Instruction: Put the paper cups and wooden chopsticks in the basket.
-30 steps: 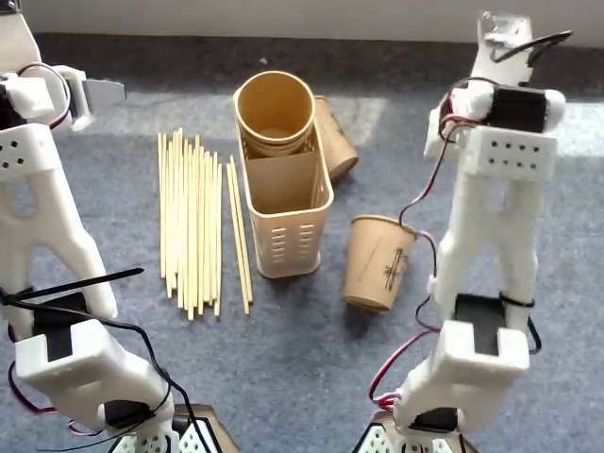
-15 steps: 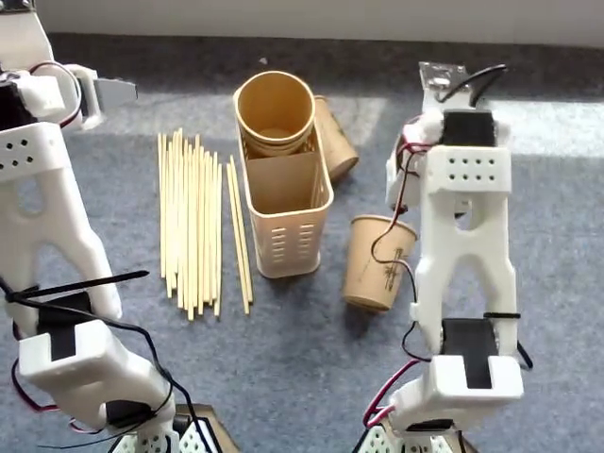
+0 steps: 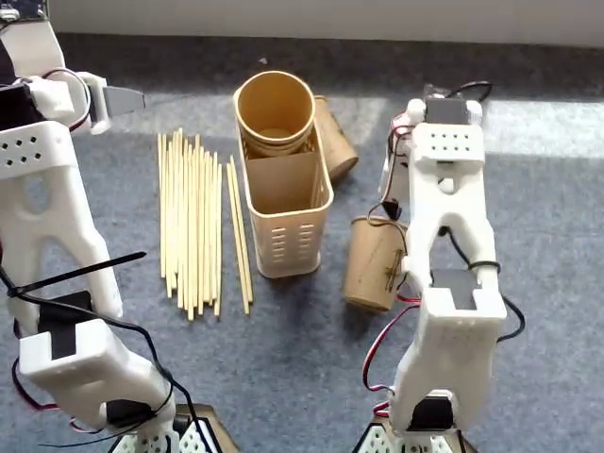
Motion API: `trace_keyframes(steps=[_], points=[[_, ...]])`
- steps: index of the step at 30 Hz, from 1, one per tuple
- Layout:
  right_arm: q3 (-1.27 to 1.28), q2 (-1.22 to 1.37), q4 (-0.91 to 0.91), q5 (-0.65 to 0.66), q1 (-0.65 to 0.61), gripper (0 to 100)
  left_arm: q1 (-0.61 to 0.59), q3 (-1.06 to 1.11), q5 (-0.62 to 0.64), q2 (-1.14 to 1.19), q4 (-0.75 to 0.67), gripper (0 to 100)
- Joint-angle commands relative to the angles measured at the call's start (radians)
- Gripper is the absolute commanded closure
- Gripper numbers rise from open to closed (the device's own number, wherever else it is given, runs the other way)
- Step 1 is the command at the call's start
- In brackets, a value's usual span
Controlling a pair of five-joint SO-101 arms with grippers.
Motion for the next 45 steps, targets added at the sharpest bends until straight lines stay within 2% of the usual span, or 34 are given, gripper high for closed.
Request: trace_keyframes(steps=[1, 9, 11, 13, 15, 17, 21, 28, 33, 35, 41, 45], points=[[-0.036, 0.018, 0.012, -0.052, -0.013, 74.4, 0.005, -0.002, 0.0, -0.035, -0.018, 60], [0.079, 0.018, 0.016, -0.051, -0.025, 76.6, 0.005, -0.002, 0.0, -0.035, -0.02, 60], [0.163, 0.018, 0.016, -0.049, -0.027, 82.4, 0.005, -0.002, 0.0, -0.035, -0.02, 60], [0.236, 0.021, 0.015, -0.044, -0.025, 92.7, 0.005, -0.002, 0.002, -0.035, -0.02, 60], [0.294, 0.019, 0.015, 0.044, -0.03, 99.8, 0.005, -0.002, 0.002, -0.035, -0.02, 60], [0.343, 0.018, 0.016, 0.114, -0.028, 99.2, 0.005, -0.002, 0.002, -0.035, -0.02, 60], [0.372, 0.013, 0.016, 0.126, 0.012, 99.4, 0.005, -0.002, 0.002, -0.035, -0.017, 60], [0.045, -0.197, 0.016, 0.127, 0.113, 99.4, 0.005, 0.007, 0.002, -0.035, -0.018, 60], [-0.213, -0.42, 0.012, 0.118, 0.119, 99.4, 0.01, 0.013, 0.002, -0.035, -0.02, 60], [-0.309, -0.484, 0.008, 0.071, 0.117, 99.4, 0.012, 0.013, 0.002, -0.035, -0.02, 60], [-0.547, -0.565, -0.094, -0.028, 0.045, 99.4, 0.007, 0.021, 0.002, -0.035, -0.02, 60], [-0.585, -0.561, -0.211, -0.074, -0.051, 99.4, 0.007, 0.042, 0.002, -0.035, -0.021, 60]])
